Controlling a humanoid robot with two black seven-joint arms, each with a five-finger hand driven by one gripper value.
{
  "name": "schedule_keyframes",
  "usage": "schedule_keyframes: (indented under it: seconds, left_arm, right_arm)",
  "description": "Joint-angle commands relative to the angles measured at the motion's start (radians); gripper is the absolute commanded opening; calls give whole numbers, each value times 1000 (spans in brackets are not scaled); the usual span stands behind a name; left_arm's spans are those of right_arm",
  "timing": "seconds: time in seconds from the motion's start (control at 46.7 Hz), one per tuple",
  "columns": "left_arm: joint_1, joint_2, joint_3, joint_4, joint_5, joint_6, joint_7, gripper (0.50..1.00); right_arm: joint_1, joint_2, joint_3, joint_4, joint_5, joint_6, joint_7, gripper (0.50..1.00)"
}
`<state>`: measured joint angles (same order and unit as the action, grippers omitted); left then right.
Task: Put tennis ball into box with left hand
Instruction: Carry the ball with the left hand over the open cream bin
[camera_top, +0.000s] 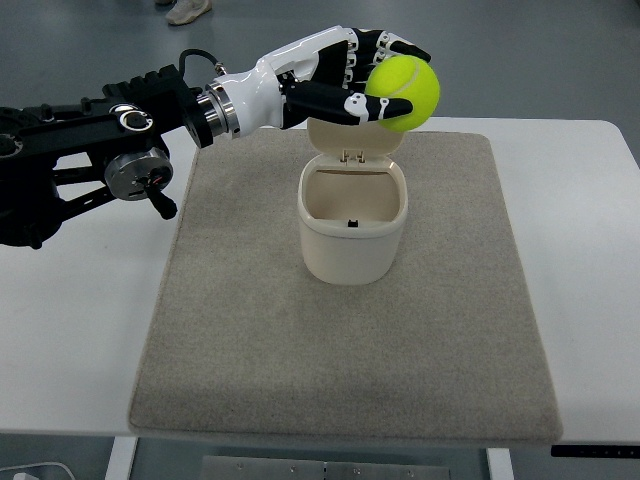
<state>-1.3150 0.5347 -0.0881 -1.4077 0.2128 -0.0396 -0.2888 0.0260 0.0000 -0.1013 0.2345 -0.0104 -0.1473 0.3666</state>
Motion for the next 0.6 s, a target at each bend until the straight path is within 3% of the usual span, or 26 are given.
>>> schedule_keyframes:
  seconds: [0.0, 0.578]
  left_arm:
    - [5, 8, 11, -2, 2, -6, -1, 500]
    - [3, 5, 14, -97, 23, 1, -1, 500]
  right_arm:
    - [0, 0, 0, 0, 0, 0, 0, 938]
    - [0, 0, 0, 0, 0, 0, 0, 938]
